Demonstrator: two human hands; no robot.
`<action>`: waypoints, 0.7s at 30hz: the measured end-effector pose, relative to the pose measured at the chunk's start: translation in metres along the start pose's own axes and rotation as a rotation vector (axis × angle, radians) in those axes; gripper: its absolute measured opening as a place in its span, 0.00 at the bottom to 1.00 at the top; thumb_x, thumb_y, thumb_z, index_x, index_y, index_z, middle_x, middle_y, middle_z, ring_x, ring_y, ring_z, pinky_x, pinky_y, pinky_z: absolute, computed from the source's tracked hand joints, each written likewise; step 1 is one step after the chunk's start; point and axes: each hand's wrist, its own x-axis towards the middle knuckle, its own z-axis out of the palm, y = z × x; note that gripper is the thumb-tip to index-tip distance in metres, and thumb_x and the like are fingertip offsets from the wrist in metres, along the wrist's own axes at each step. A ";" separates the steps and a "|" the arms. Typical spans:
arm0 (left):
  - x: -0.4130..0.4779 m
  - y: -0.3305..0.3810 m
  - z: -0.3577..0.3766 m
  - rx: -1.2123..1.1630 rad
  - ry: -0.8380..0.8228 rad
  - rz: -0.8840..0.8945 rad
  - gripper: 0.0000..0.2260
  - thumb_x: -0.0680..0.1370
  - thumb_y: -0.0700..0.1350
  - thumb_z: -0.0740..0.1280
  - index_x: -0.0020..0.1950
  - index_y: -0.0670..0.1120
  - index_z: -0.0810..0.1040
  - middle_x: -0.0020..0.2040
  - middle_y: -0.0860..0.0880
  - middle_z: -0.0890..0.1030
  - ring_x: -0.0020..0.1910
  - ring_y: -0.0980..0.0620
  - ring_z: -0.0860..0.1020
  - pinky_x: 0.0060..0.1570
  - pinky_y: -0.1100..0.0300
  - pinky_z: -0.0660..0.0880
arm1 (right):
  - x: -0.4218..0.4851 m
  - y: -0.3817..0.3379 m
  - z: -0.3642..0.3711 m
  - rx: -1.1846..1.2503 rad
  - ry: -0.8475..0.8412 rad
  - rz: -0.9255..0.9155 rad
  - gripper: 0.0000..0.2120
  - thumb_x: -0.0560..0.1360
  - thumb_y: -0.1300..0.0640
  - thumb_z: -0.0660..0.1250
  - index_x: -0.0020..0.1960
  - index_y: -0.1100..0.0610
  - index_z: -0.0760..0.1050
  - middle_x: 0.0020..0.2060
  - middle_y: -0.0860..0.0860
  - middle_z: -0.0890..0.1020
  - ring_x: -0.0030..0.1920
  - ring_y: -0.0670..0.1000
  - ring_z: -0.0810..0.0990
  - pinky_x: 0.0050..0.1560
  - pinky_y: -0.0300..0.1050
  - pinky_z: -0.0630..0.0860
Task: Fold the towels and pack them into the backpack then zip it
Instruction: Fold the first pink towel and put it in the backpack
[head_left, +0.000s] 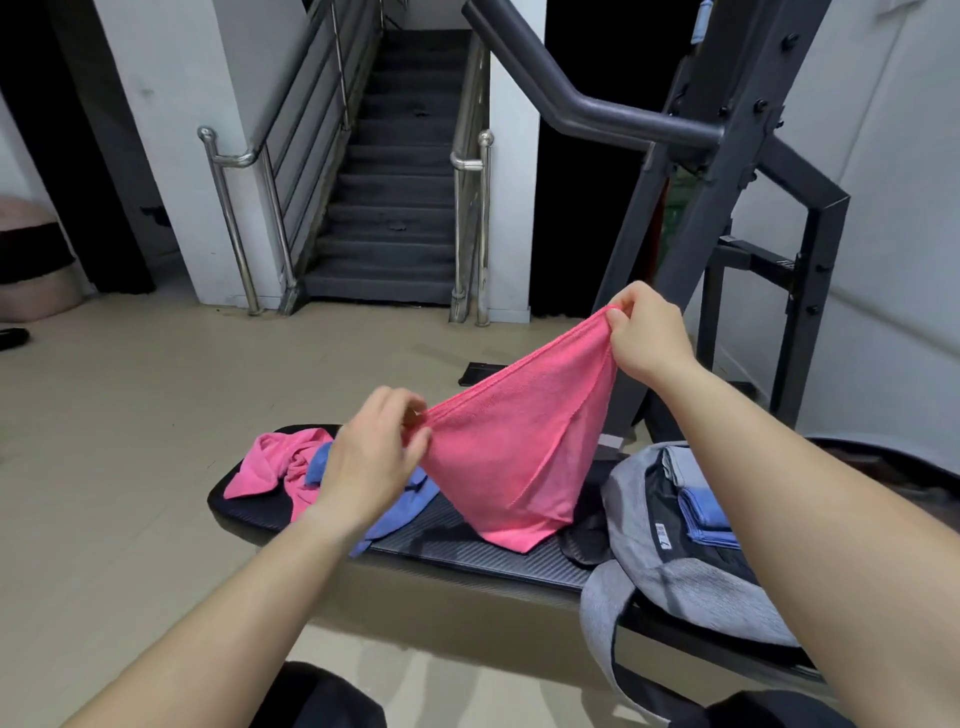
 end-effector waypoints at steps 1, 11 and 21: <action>0.004 -0.002 -0.004 0.000 0.032 -0.020 0.10 0.75 0.44 0.73 0.55 0.49 0.78 0.49 0.53 0.76 0.44 0.54 0.77 0.47 0.53 0.76 | -0.001 0.003 0.002 -0.007 -0.012 0.002 0.05 0.83 0.56 0.59 0.52 0.54 0.74 0.48 0.50 0.78 0.46 0.51 0.75 0.46 0.47 0.69; 0.019 -0.001 -0.009 0.229 -0.016 -0.148 0.04 0.77 0.45 0.70 0.49 0.48 0.84 0.47 0.51 0.71 0.43 0.46 0.76 0.38 0.56 0.70 | -0.021 0.014 0.015 0.008 -0.106 -0.038 0.05 0.83 0.57 0.60 0.51 0.54 0.74 0.43 0.46 0.77 0.42 0.45 0.74 0.42 0.44 0.67; 0.042 0.012 -0.013 0.014 0.015 -0.310 0.03 0.81 0.47 0.63 0.50 0.49 0.73 0.48 0.50 0.78 0.50 0.44 0.77 0.46 0.53 0.70 | -0.025 0.013 -0.006 0.100 -0.126 0.021 0.07 0.83 0.59 0.59 0.50 0.57 0.74 0.43 0.45 0.76 0.43 0.45 0.74 0.42 0.41 0.68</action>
